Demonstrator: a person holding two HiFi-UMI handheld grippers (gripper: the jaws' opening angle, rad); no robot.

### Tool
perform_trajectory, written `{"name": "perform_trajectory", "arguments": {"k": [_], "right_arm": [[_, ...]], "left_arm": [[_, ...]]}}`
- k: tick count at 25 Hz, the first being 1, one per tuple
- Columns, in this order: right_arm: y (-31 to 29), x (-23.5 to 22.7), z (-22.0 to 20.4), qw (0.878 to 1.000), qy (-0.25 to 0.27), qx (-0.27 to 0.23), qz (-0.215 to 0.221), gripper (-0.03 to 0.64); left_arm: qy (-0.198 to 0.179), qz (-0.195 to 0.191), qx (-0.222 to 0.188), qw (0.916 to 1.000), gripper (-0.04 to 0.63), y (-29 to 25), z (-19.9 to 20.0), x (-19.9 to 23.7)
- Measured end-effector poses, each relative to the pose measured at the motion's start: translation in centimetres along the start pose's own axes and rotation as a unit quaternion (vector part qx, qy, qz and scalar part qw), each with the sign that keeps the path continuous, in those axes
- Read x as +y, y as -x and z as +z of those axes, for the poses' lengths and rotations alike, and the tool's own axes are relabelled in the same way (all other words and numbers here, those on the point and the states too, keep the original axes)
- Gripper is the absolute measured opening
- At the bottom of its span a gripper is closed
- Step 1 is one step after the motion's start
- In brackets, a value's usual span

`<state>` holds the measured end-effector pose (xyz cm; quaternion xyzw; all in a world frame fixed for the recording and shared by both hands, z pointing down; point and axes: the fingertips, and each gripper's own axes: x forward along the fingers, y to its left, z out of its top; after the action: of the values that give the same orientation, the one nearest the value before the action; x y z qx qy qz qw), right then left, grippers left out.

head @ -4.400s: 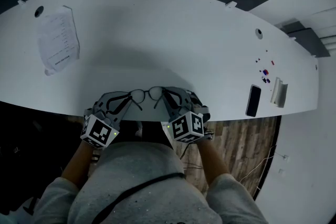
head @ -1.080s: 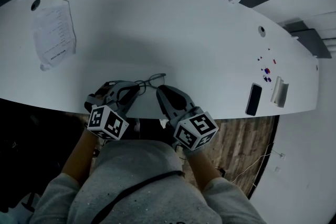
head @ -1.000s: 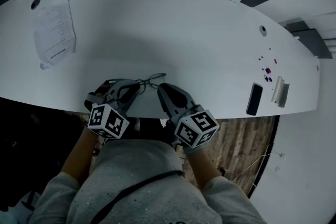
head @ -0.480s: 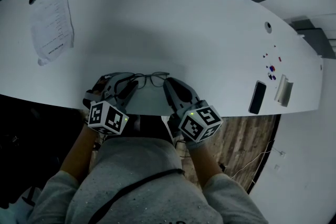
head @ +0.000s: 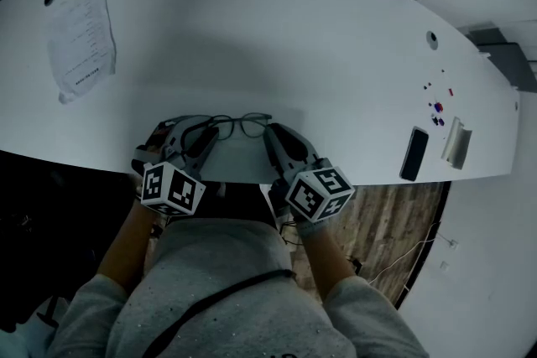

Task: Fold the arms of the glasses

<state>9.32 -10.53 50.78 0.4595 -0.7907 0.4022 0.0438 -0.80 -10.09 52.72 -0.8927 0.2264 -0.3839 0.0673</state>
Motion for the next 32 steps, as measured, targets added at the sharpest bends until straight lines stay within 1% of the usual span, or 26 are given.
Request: {"name": "perform_trajectory", "arguments": {"k": [7,12,20,27,32], "right_arm": [[-0.4,-0.8,-0.2,1.0,0.004,0.007,-0.012,0.054],[-0.7,-1.1,-0.5,0.998,0.029,0.026,-0.04,0.058],[-1.1,-1.6,-0.9,0.994,0.051,0.054,-0.077,0.066],[-1.0,-1.1,-0.3,0.996,0.051,0.028,-0.073,0.069],[-0.6,-0.3,0.7,0.998,0.045,-0.002,-0.05,0.069]], "left_arm": [[0.004,0.003,0.0,1.0,0.103,-0.2,-0.1,-0.2],[0.008,0.007,-0.001,0.9999,0.101,-0.3,-0.2,0.0],[0.012,0.008,-0.001,0.9999,0.101,-0.4,-0.4,0.0],[0.011,0.006,-0.005,0.9999,0.101,-0.2,-0.5,0.0],[0.021,0.008,-0.016,0.9996,0.101,0.2,-0.2,0.2]]}}
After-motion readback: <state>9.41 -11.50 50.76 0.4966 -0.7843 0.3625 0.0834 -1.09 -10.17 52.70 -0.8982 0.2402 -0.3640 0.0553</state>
